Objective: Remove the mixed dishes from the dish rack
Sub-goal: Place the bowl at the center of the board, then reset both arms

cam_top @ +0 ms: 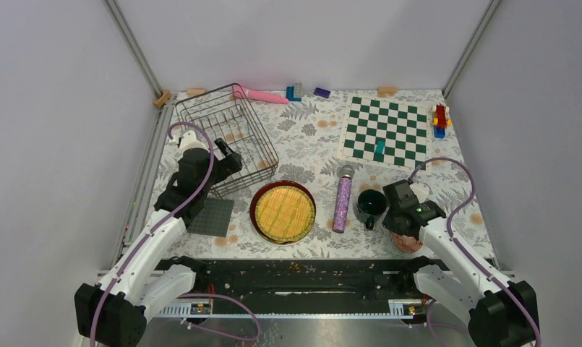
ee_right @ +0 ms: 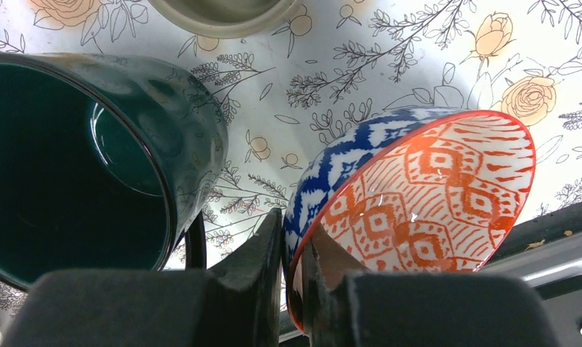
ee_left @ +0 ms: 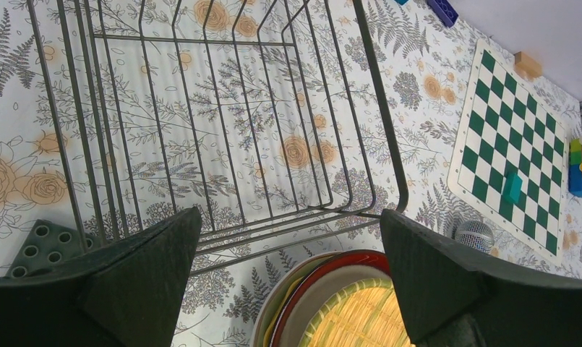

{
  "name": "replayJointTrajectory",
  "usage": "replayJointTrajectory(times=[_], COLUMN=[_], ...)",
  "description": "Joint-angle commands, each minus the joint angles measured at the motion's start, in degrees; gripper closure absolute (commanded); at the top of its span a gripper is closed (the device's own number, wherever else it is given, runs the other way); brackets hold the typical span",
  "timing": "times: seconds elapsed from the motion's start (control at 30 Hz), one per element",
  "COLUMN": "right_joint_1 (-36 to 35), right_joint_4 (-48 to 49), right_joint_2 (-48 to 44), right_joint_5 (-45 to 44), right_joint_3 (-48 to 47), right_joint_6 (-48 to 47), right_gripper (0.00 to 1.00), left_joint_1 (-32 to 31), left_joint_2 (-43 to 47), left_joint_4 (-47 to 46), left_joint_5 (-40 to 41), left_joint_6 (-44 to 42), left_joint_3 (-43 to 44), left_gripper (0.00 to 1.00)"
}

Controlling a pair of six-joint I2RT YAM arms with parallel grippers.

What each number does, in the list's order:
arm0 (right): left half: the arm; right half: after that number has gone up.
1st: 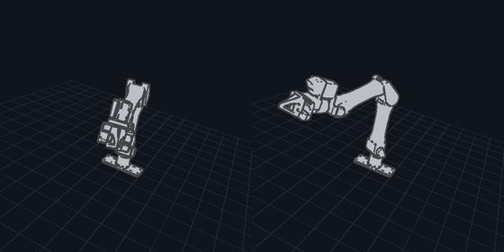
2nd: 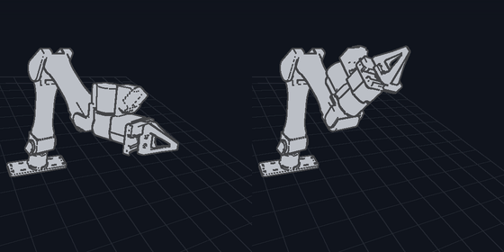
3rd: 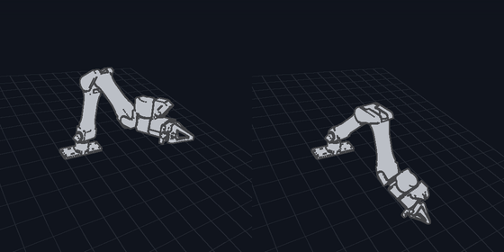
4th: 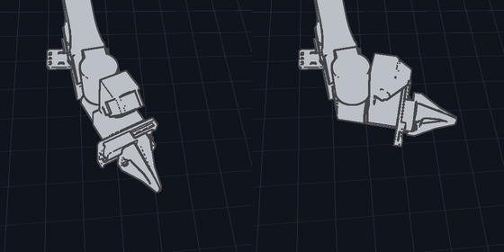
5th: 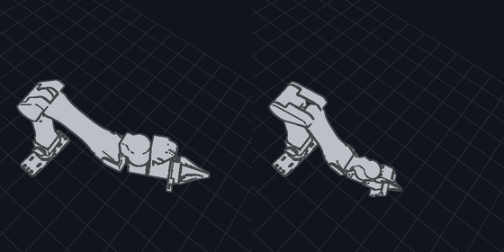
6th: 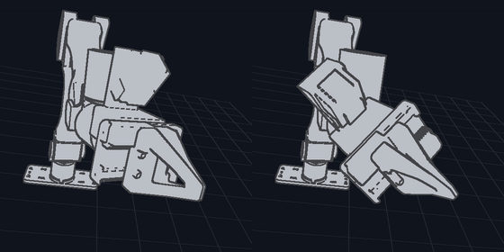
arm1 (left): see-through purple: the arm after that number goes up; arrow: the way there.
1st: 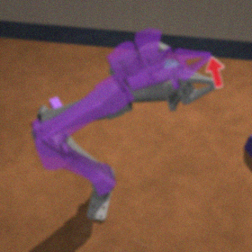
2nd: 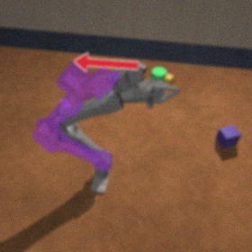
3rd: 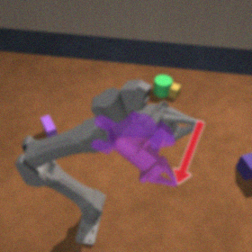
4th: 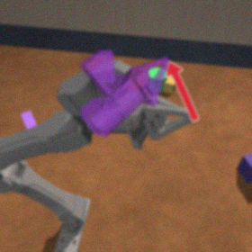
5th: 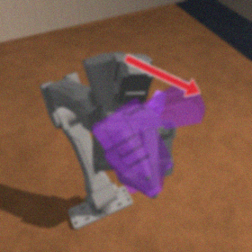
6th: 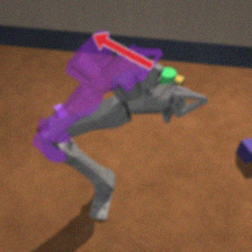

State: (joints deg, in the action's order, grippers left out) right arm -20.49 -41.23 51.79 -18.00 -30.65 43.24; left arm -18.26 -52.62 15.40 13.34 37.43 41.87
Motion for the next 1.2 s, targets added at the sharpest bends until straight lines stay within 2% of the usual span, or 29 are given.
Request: replayJointTrajectory(times=[0.0, 0.07, 0.3, 0.4, 0.77, 0.97, 1.17], right_joint_1=[0.34, 0.36, 0.36, 0.34, 0.36, 0.36, 0.36], right_joint_4=[2.24, 2.57, 2.69, 2.69, -0.07, -3.3, -3.33], right_joint_2=[1.0, 1.11, 0.63, -0.14, -5.9, -12.76, -22.04], right_joint_5=[2.46, 3.5, 4.11, 4.11, 3.48, 0.93, -1.18], right_joint_3=[0.06, 0.37, 0.97, 0.88, -0.44, -2.44, -4.49], right_joint_6=[0.59, 0.55, 0.78, 0.79, -0.2, -1.33, -3.56], right_gripper=[0.98, 0.95, 0.73, 0.67, 0.53, 0.5, 0.38], left_joint_1=[0.16, 0.2, 0.16, 0.18, 0.16, 0.16, 0.16], left_joint_2=[0.08, -0.09, 0.04, 0.29, 1.09, 1.59, 2.31], left_joint_4=[-2.77, -2.74, -2.76, -2.74, -2.71, -2.67, -2.57], left_joint_5=[-0.02, 0.18, 0.23, 0.17, 0.28, 0.16, -0.31], left_joint_6=[-0.82, -0.87, -0.96, -0.96, -0.96, -0.91, -0.92], left_joint_3=[0.24, 0.23, 0.17, 0.08, -0.12, -0.34, -0.38], left_gripper=[0.01, 0.01, 0.01, 0.01, 0.01, 0.01, 0.01])
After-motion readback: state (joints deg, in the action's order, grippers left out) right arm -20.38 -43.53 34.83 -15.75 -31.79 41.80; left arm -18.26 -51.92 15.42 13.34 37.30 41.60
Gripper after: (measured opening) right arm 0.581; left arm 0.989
